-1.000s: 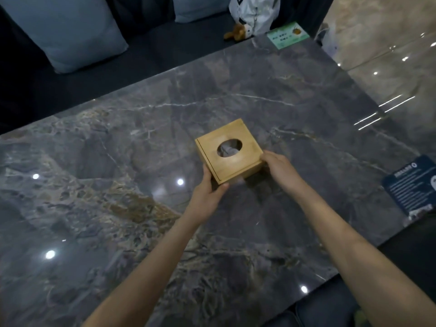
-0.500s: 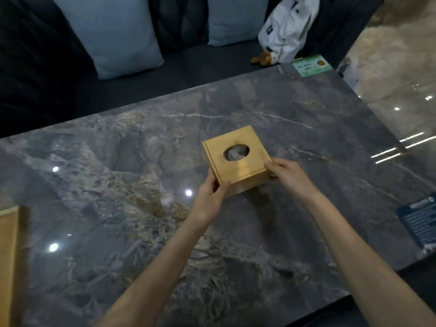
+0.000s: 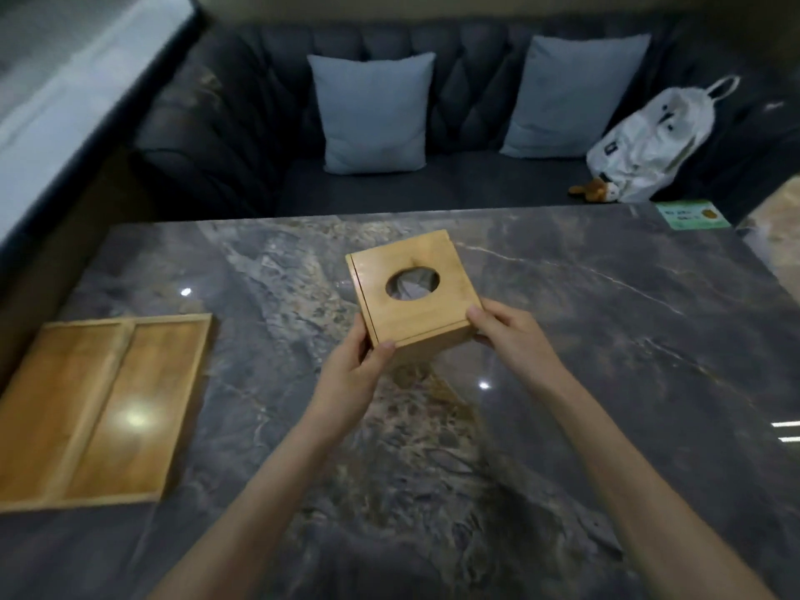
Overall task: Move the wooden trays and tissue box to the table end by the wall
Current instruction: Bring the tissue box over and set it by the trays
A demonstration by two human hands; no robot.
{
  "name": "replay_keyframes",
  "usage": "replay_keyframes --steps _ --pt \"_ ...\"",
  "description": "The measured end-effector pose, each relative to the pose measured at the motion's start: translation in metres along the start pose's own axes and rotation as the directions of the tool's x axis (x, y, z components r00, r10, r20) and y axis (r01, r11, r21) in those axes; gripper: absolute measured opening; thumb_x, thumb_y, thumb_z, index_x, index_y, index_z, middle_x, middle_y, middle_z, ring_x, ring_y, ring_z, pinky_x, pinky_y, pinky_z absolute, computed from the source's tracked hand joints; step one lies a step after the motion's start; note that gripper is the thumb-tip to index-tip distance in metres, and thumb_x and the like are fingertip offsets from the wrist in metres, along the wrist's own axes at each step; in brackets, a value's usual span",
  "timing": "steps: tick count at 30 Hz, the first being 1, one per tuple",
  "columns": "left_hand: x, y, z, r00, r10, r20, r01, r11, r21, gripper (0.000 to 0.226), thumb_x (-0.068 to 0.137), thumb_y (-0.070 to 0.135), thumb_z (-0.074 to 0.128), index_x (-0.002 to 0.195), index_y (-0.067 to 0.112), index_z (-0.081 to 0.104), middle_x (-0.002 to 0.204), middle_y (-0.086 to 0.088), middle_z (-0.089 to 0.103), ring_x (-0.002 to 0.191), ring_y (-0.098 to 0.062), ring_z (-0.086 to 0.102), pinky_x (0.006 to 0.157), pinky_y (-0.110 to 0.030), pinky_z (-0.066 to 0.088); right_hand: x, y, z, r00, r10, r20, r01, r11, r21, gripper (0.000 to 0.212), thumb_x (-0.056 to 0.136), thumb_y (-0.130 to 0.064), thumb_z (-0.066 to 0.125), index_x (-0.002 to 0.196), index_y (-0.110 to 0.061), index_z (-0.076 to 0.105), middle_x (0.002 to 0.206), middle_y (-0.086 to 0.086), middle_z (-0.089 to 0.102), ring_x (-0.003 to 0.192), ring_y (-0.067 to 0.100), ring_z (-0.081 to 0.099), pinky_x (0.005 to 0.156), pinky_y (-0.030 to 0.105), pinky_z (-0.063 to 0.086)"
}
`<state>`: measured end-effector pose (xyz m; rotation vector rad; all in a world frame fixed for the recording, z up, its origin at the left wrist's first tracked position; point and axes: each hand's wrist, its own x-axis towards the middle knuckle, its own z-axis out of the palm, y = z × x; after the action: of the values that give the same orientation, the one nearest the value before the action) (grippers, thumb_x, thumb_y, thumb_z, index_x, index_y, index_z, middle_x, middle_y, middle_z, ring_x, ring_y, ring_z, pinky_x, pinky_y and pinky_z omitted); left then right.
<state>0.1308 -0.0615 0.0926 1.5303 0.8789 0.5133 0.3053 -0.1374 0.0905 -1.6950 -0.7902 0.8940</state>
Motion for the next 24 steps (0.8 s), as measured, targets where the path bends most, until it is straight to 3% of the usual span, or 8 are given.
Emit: replay_keyframes --steps 2,6,10,12,15,17,19,24 --pt "-0.018 0.001 -0.027 0.998 0.003 -0.057 -0.002 1.000 0.019 0.044 0.091 0.016 0.047 0.134 0.021 0.041 0.130 0.006 0.055 0.120 -0.007 0.050 0.102 -0.027 0.042 -0.005 -0.011 0.029 0.999 -0.019 0.041 0.019 1.000 -0.004 0.025 0.093 -0.020 0.048 0.112 -0.024 0.063 0.091 -0.023 0.062 0.089 0.000 0.058 0.101 0.036 0.044" --pt "-0.052 -0.008 -0.084 0.988 0.016 -0.154 -0.010 0.999 0.043 0.042 0.091 0.019 0.048 0.132 0.027 0.043 0.130 0.007 0.057 0.118 -0.005 0.052 0.105 -0.033 0.042 -0.014 -0.030 0.089 0.990 -0.055 0.132 0.063 0.996 -0.063 0.025 0.092 -0.025 0.049 0.113 -0.024 0.064 0.097 -0.016 0.065 0.101 0.009 0.060 0.103 0.041 0.044" --pt "-0.090 -0.020 -0.144 0.973 0.017 -0.232 -0.011 1.000 0.028 0.044 0.091 0.019 0.047 0.133 0.030 0.040 0.115 0.025 0.056 0.101 0.022 0.051 0.085 0.001 0.041 -0.027 -0.045 0.155 0.974 -0.066 0.215 0.089 0.991 -0.097 0.021 0.091 -0.028 0.050 0.103 -0.034 0.066 0.106 -0.008 0.067 0.109 0.016 0.060 0.104 0.042 0.043" --pt "-0.110 -0.029 -0.174 0.964 -0.001 -0.266 0.010 0.999 0.033 0.040 0.091 0.018 0.047 0.129 0.030 0.042 0.112 0.029 0.054 0.098 0.025 0.050 0.084 0.004 0.040 -0.036 -0.052 0.191 0.958 -0.086 0.273 0.110 0.991 -0.074 0.021 0.092 -0.024 0.050 0.094 -0.038 0.065 0.099 -0.011 0.067 0.102 0.012 0.062 0.104 0.044 0.044" --pt "-0.137 -0.043 -0.216 0.949 -0.026 -0.313 0.034 0.999 0.020 0.039 0.091 0.022 0.048 0.128 0.036 0.042 0.111 0.030 0.056 0.101 0.023 0.050 0.087 0.001 0.041 -0.051 -0.058 0.240 0.939 -0.106 0.326 0.119 0.993 -0.021 0.026 0.092 -0.016 0.050 0.110 -0.031 0.061 0.101 -0.016 0.065 0.098 0.000 0.059 0.104 0.036 0.044" --pt "-0.155 -0.053 -0.241 0.934 -0.054 -0.352 0.057 0.998 -0.004 0.039 0.091 0.023 0.048 0.125 0.041 0.039 0.110 0.034 0.054 0.098 0.027 0.048 0.080 0.006 0.039 -0.061 -0.057 0.271 0.927 -0.111 0.358 0.130 0.991 -0.031 0.029 0.092 -0.017 0.050 0.119 -0.020 0.061 0.112 -0.007 0.067 0.106 0.007 0.060 0.104 0.035 0.044" --pt "-0.174 -0.066 -0.264 0.917 -0.084 -0.389 0.091 0.996 -0.001 0.042 0.091 0.025 0.048 0.128 0.041 0.038 0.118 0.032 0.051 0.106 0.022 0.047 0.085 0.002 0.038 -0.070 -0.054 0.303 0.914 -0.094 0.396 0.125 0.991 -0.051 0.032 0.092 -0.021 0.050 0.121 -0.015 0.060 0.115 -0.003 0.068 0.109 0.011 0.060 0.102 0.033 0.045" --pt "-0.220 -0.107 -0.316 0.865 -0.219 -0.451 0.218 0.974 -0.053 0.054 0.090 0.032 0.049 0.141 0.022 0.032 0.136 0.005 0.051 0.127 -0.012 0.045 0.103 -0.025 0.034 -0.095 -0.039 0.379 0.880 -0.043 0.473 0.091 0.993 -0.080 0.024 0.092 -0.027 0.050 0.113 -0.032 0.061 0.106 -0.013 0.067 0.104 0.009 0.060 0.096 0.031 0.046"
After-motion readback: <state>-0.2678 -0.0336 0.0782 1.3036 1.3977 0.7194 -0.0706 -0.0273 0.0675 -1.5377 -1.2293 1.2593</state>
